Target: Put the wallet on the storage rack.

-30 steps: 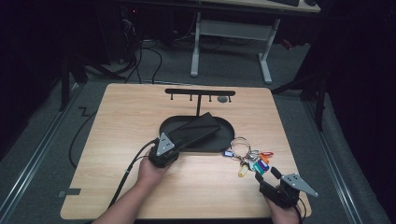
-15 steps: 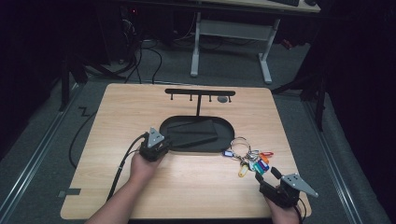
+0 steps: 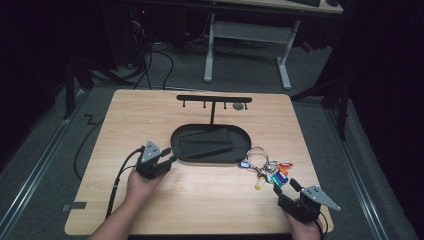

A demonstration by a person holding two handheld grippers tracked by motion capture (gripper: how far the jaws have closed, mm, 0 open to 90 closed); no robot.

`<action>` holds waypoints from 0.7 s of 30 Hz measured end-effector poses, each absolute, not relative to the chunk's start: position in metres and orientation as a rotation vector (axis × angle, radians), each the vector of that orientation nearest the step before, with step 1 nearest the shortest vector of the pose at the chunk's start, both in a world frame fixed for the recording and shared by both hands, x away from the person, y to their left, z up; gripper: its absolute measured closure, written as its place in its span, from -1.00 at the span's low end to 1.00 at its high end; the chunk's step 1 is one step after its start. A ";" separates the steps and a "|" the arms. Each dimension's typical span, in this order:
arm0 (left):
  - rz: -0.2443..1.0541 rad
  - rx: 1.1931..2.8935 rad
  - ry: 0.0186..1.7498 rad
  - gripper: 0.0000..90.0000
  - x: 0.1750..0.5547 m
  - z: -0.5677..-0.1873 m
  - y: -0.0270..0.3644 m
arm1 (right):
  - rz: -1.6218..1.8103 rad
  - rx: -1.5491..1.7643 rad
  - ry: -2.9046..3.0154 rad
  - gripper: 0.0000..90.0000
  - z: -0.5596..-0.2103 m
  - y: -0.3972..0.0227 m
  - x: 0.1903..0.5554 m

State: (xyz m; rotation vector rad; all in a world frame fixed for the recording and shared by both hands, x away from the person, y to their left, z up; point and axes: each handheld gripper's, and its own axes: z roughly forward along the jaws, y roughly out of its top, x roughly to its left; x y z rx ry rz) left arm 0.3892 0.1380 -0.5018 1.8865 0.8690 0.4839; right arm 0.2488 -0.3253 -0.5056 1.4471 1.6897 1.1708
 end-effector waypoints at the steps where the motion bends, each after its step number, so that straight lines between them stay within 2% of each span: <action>1: 0.482 1.886 0.878 0.32 0.385 -0.501 0.145 | 1.169 1.446 1.694 -0.25 -0.505 -0.324 0.249; 10: 0.472 1.880 0.969 0.06 0.337 -0.503 0.203 | 1.151 1.422 1.722 -0.23 -0.506 -0.320 0.251; 12: 0.408 1.875 0.985 0.04 0.330 -0.509 0.213 | 1.150 1.420 1.721 -0.23 -0.506 -0.319 0.252; 15: 0.370 1.856 0.963 0.01 0.329 -0.508 0.216 | 1.134 1.409 1.732 -0.22 -0.506 -0.317 0.254; 21: 0.433 1.914 0.934 -0.08 0.332 -0.509 0.214 | 1.106 1.393 1.770 -0.22 -0.507 -0.309 0.261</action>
